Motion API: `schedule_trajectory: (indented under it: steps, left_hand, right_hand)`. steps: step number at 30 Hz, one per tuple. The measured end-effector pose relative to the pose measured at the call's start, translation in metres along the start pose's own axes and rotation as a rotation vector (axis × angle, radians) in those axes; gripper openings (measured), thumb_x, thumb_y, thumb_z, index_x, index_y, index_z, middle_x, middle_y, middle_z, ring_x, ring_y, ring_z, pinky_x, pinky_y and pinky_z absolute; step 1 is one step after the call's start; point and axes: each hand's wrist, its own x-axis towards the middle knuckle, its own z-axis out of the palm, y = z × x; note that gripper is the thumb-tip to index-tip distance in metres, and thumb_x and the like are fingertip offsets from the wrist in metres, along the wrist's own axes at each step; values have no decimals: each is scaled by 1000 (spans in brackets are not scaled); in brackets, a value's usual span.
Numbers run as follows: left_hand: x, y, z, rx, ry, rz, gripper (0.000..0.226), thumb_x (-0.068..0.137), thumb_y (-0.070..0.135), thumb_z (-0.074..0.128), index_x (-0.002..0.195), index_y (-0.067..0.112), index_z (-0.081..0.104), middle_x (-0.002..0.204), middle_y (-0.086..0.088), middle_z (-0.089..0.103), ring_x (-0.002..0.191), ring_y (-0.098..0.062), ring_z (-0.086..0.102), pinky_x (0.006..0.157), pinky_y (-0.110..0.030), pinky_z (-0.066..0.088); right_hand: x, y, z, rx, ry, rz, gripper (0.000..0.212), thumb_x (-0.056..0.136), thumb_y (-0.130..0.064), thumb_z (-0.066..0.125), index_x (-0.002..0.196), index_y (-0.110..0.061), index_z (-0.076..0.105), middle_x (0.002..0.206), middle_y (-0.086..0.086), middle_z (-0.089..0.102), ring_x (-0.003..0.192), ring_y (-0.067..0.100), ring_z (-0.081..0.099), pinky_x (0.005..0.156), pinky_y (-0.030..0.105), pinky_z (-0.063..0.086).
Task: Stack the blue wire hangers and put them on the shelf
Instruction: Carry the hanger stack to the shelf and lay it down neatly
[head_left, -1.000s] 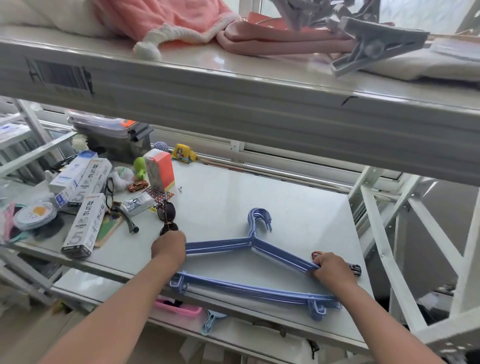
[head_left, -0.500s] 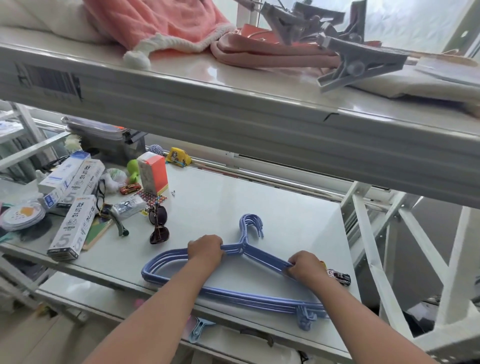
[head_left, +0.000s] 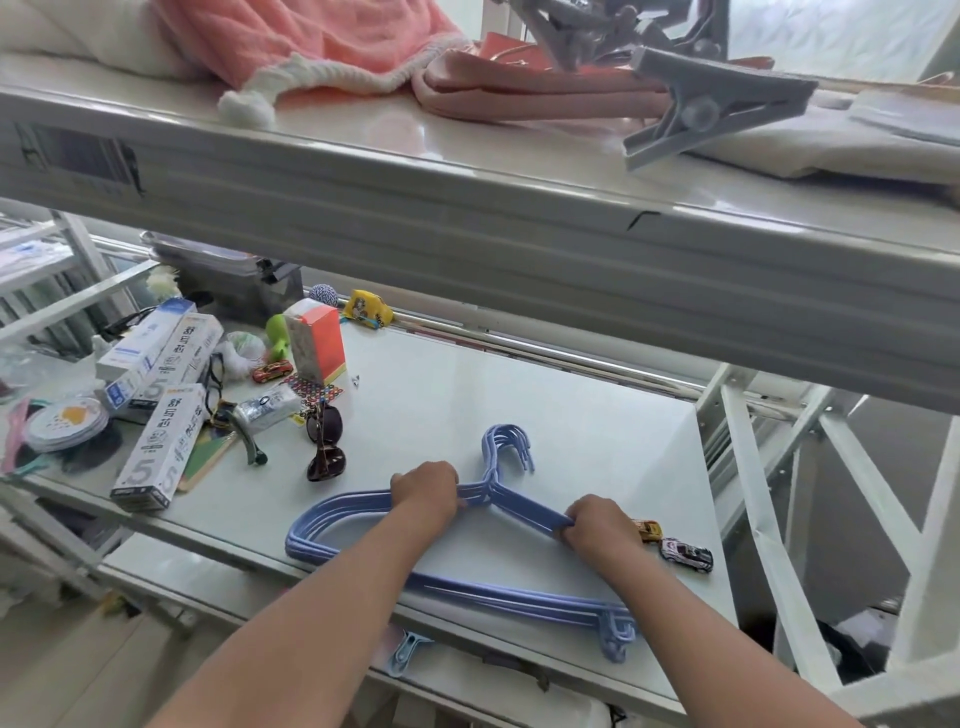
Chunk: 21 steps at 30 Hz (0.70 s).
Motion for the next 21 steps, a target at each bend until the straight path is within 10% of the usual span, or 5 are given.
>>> schedule_trajectory:
  steps: [6, 15, 21]
  left_hand:
    - [-7, 12, 0, 156, 77, 25, 33, 87, -1, 51, 111, 16, 66, 118, -6, 66, 110, -28, 63, 89, -32, 44]
    - [-7, 5, 10, 237, 138, 129, 31, 82, -8, 51, 97, 13, 68, 105, -10, 70, 98, -31, 67, 77, -30, 45]
    - [-8, -5, 3, 184, 134, 138, 32, 83, -5, 48, 104, 14, 60, 110, -11, 66, 100, -32, 64, 75, -32, 44]
  right_hand:
    - [-2, -3, -1, -114, -7, -29, 14, 95, -23, 74, 92, -20, 61, 98, 4, 62, 92, 28, 59, 77, 29, 47]
    - [1, -4, 9, -159, 25, -13, 8, 102, -18, 63, 106, -20, 70, 126, 11, 74, 119, 34, 71, 82, 32, 46]
    - [-3, -1, 4, -115, 39, -16, 12, 100, -22, 68, 93, -20, 58, 109, 7, 69, 111, 32, 71, 79, 31, 46]
